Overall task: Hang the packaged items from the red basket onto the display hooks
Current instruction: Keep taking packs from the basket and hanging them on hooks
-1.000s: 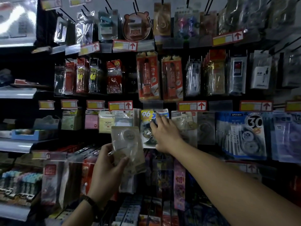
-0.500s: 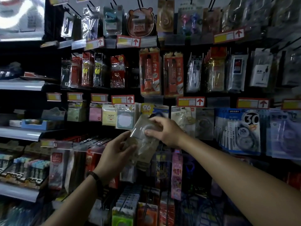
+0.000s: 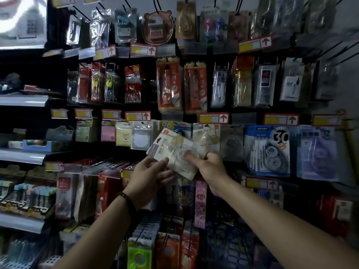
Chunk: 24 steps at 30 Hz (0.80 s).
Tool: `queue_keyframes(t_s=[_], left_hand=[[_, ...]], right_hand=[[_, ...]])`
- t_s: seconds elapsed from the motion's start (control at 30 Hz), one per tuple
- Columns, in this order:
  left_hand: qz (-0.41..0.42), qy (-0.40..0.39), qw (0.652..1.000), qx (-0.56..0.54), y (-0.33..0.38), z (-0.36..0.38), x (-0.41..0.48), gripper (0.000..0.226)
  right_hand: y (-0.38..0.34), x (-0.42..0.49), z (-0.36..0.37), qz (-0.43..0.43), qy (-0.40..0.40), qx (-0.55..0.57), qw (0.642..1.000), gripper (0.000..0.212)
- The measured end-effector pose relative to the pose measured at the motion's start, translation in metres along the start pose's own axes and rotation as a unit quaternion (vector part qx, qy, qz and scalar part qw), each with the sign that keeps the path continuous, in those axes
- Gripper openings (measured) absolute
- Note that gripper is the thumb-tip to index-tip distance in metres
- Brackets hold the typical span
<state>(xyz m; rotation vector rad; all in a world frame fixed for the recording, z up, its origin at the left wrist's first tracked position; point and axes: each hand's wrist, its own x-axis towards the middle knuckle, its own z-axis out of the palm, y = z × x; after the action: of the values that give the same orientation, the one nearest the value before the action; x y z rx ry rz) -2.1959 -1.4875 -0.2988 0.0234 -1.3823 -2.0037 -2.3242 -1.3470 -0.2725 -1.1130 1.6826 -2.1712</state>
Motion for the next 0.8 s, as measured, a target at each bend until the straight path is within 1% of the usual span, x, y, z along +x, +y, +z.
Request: queue_keyframes(t_s=[0.03,0.1,0.13,0.17,0.2,0.23,0.27,0.3,0.33,0.37,0.4,0.47,0.5,0.57,0.6,0.63,0.7,0.73,0.8], left_hand=[[-0.004,-0.001,1.000,0.003,0.003,0.004,0.001,0.015],[0.001,0.011,0.999,0.040,0.005,0.007,0.007,0.011],[0.009,0.020,0.997,0.070,0.005,0.008,0.010,0.013],[0.015,0.025,0.995,0.098,0.005,0.010,0.012,0.018],[0.018,0.029,0.991,0.127,0.004,0.012,0.014,0.022],[0.021,0.031,0.987,0.153,0.004,0.015,0.016,0.022],[0.022,0.033,0.984,0.175,0.004,0.018,0.018,0.018],[0.023,0.031,0.980,0.194,0.005,0.021,0.020,0.014],[0.024,0.031,0.978,0.206,0.005,0.023,0.022,0.012],[0.025,0.031,0.976,0.214,0.005,0.026,0.023,0.013],[0.025,0.030,0.974,0.221,0.005,0.030,0.024,0.015],[0.027,0.024,0.971,0.237,0.005,0.037,0.026,0.018],[0.025,0.024,0.969,0.245,0.005,0.040,0.027,0.020],[0.036,0.032,0.962,0.267,0.003,0.043,0.031,0.020],[0.055,0.047,0.957,0.282,0.001,0.042,0.035,0.019],[0.079,0.066,0.947,0.305,-0.001,0.039,0.038,0.024],[0.108,0.087,0.925,0.354,-0.003,0.035,0.041,0.047],[0.118,0.084,0.918,0.369,-0.004,0.034,0.040,0.053],[0.137,0.073,0.903,0.401,-0.005,0.034,0.037,0.053]], right_hand=[[-0.001,-0.001,-0.005,-0.002,0.001,-0.031,1.000,0.048],[-0.001,0.000,-0.016,-0.024,0.029,-0.138,0.990,0.071],[0.000,0.001,-0.022,-0.061,0.045,-0.210,0.975,0.085],[-0.001,0.001,-0.027,-0.123,0.051,-0.292,0.947,0.096],[-0.001,0.002,-0.034,-0.201,0.043,-0.376,0.903,0.105],[-0.003,0.003,-0.041,-0.283,0.019,-0.458,0.842,0.111],[-0.007,0.004,-0.047,-0.351,-0.010,-0.528,0.773,0.114],[-0.010,0.005,-0.051,-0.393,-0.040,-0.581,0.711,0.114],[-0.011,0.006,-0.054,-0.412,-0.064,-0.617,0.668,0.112],[-0.009,0.007,-0.056,-0.414,-0.078,-0.636,0.646,0.109],[-0.007,0.007,-0.057,-0.411,-0.083,-0.639,0.645,0.106],[0.000,0.009,-0.059,-0.407,-0.078,-0.617,0.669,0.099],[0.002,0.011,-0.061,-0.409,-0.073,-0.610,0.675,0.095],[0.007,0.015,-0.065,-0.411,-0.060,-0.615,0.670,0.090],[0.009,0.018,-0.067,-0.408,-0.049,-0.621,0.668,0.089],[0.011,0.020,-0.068,-0.402,-0.033,-0.627,0.667,0.089],[0.016,0.025,-0.070,-0.385,-0.001,-0.637,0.668,0.091],[0.017,0.027,-0.071,-0.377,0.014,-0.642,0.668,0.092],[0.019,0.034,-0.072,-0.365,0.036,-0.655,0.660,0.090]])
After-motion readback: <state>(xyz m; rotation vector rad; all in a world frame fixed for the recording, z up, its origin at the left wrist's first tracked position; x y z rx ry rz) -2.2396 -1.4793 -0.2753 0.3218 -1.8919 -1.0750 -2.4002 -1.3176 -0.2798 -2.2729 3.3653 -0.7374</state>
